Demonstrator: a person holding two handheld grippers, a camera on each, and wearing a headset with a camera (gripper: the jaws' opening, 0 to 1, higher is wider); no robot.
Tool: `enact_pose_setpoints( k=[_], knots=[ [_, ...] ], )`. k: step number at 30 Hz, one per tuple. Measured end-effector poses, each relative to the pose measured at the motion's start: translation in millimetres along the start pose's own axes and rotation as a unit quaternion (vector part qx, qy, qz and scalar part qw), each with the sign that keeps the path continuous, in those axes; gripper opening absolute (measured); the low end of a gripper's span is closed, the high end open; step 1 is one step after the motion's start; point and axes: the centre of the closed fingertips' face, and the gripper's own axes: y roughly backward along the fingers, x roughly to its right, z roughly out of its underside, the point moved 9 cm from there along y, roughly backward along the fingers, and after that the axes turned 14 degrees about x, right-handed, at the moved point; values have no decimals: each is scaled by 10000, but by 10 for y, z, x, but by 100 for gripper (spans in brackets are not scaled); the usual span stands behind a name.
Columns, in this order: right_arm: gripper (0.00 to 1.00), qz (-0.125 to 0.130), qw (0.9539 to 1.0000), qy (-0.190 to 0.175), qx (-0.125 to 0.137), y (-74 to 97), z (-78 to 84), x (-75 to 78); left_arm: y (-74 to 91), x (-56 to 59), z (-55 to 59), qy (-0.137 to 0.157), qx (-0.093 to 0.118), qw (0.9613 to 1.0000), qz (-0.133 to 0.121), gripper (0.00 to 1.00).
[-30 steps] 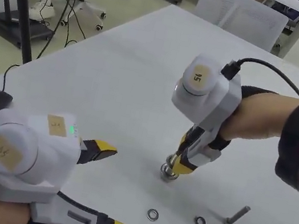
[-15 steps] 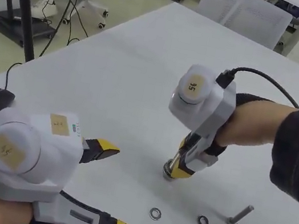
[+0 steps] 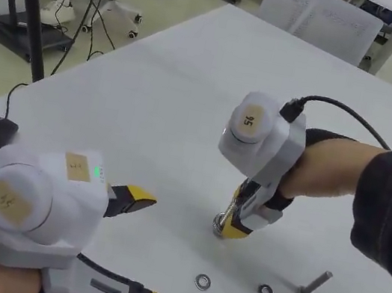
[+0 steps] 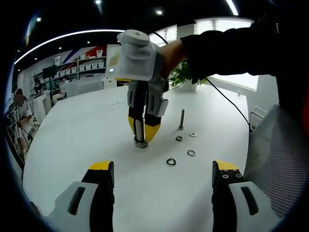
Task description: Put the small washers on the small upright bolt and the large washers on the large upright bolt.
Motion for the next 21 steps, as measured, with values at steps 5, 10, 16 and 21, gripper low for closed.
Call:
enact_pose_setpoints(
  k=[5,10,16,21],
  knots=[
    [24,1,10000,21,3,5,-1,-1,0,1,-4,-8,-15,10000,11,83],
    [25,2,10000,45,-12,18,24,1,-3,-2,-8,-2,-19,10000,10,83],
    [26,53,10000,-8,39,60,53,22,-11,0,-7,-15,-33,10000,23,83],
    [26,114,9999,-49,43,116,91,37,-14,1,-7,-11,-37,10000,29,83]
  ],
)
